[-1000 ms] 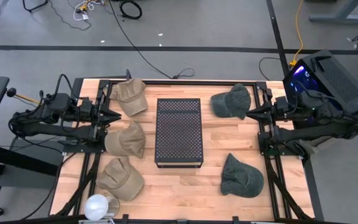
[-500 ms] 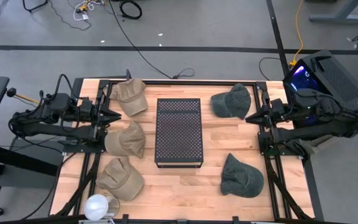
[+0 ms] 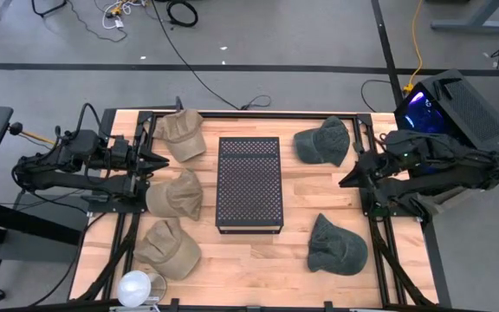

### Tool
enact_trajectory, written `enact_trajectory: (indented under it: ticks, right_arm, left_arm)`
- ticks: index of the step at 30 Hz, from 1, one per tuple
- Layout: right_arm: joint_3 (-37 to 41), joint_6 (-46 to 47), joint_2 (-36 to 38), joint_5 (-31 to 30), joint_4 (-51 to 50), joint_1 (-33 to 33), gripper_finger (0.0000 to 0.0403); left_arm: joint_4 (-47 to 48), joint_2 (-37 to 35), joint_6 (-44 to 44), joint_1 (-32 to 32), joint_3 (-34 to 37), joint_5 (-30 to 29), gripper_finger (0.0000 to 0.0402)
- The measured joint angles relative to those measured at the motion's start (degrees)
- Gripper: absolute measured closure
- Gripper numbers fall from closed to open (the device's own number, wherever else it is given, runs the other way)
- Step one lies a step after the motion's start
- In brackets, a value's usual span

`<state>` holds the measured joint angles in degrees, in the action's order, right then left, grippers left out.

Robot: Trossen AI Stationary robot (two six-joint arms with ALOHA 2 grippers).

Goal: Pick & Place hat
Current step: Put the bottom gray cap on the shelf

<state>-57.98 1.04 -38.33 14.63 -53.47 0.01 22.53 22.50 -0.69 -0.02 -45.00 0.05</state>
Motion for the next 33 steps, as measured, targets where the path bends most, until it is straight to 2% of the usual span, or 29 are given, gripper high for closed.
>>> enact_trajectory:
  ticks: [8, 13, 21, 33]
  right_arm:
    - [0.0, -0.1, -4.0, -0.1, 0.0, 0.6, 0.0367]
    - [0.0, -2.2, -5.0, -0.3, 0.2, 3.5, 0.0367]
    - [0.1, -1.6, -6.6, -7.9, 0.3, 9.0, 0.0367]
    - [8.1, 2.8, -9.2, -8.0, 1.5, 13.7, 0.0367]
  left_arm:
    - [0.0, 0.0, 0.0, 0.0, 0.0, 0.0, 0.0353]
    - [0.0, 0.0, 0.0, 0.0, 0.0, 0.0, 0.0353]
    - [0.0, 0.0, 0.0, 0.0, 0.0, 0.0, 0.0353]
    - [0.0, 0.0, 0.0, 0.0, 0.0, 0.0, 0.0353]
